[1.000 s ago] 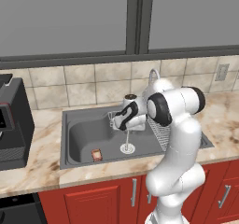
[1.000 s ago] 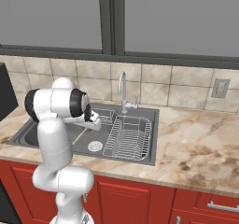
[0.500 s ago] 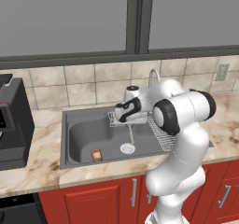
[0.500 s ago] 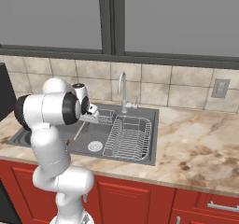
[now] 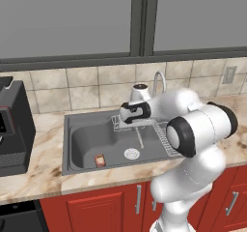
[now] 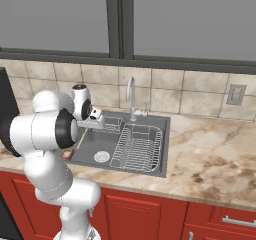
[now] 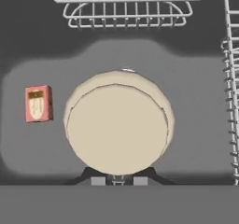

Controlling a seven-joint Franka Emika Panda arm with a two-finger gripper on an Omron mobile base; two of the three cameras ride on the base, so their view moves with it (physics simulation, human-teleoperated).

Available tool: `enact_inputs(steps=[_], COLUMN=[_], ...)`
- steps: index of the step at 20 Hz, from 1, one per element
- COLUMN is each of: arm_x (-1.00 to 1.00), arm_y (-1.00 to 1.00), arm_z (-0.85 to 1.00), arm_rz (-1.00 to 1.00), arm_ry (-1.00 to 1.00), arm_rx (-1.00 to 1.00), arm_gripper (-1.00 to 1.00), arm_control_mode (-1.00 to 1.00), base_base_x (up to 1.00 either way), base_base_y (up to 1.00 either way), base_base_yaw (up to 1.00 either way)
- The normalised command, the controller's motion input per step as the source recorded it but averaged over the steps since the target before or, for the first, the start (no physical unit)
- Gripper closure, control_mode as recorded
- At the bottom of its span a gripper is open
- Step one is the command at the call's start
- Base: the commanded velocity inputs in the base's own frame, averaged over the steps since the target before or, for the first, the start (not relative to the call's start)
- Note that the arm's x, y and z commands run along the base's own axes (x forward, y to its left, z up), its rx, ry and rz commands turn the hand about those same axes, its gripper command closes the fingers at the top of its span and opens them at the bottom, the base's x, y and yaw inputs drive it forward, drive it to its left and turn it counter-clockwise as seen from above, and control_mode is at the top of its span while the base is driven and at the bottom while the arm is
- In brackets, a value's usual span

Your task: Pick up the bar soap and dish brush from the sink, and place them back in the cabinet, and close the cabinet doors.

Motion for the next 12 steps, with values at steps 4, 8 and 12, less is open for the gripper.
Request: enact_inputs(steps=[4,8,12], arm_x=[-0.49,-0.52,-0.49], arm_y=[-0.04,-0.04,-0.03], arm_z=[0.47,0.45,0.47], arm_rz=[0.06,0.03,0.01], arm_ry=[0.0,-0.02,0.0], arm_rx=[0.0,0.0,0.0], arm_gripper=[1.0,1.0,1.0], arm_control_mode=[-1.0,-1.0,-1.0], base_base_x=[0.0,0.0,0.0], base_base_y=[0.0,0.0,0.0], base_base_yaw=[0.0,0.0,0.0])
